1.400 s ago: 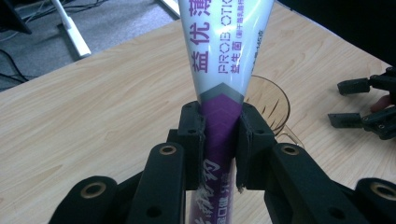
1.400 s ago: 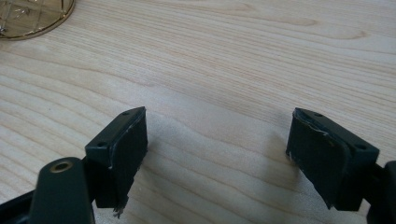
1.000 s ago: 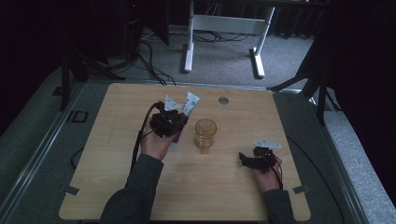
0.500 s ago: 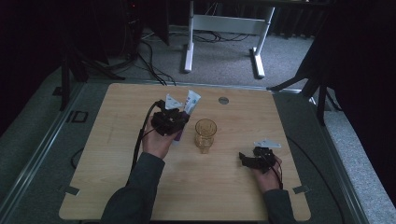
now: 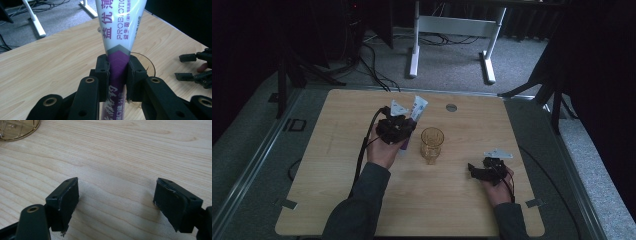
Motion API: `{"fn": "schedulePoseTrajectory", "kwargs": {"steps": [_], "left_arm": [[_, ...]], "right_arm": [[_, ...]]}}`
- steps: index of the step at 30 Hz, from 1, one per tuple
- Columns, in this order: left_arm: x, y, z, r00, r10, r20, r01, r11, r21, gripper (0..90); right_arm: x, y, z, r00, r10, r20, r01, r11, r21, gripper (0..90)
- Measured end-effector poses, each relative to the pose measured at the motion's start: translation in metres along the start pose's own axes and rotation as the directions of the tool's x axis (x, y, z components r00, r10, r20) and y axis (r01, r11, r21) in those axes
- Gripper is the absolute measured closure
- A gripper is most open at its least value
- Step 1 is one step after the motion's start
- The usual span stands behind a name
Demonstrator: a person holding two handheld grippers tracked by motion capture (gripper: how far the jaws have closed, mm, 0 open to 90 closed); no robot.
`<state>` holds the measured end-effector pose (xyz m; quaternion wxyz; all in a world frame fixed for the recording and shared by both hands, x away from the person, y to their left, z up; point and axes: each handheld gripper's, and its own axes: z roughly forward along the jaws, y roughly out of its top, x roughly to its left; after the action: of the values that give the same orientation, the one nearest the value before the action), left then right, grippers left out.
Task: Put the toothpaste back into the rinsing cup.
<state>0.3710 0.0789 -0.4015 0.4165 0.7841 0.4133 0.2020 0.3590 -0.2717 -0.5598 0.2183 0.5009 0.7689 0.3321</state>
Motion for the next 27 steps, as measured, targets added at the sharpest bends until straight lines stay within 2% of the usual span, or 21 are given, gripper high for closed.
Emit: {"fn": "schedulePoseTrajectory", "kwargs": {"steps": [11,27], "left_arm": [[0.000,0.002,0.004,0.9999,-0.014,0.008,0.014,0.9999,-0.009,74.6],[-0.005,0.011,0.008,0.9997,-0.009,0.022,0.009,0.9999,-0.015,74.5]], "right_arm": [[0.000,0.000,0.000,1.0000,0.000,0.000,0.000,1.000,0.000,19.9],[0.000,0.000,0.000,1.0000,0.000,0.000,0.000,1.000,0.001,19.9]]}}
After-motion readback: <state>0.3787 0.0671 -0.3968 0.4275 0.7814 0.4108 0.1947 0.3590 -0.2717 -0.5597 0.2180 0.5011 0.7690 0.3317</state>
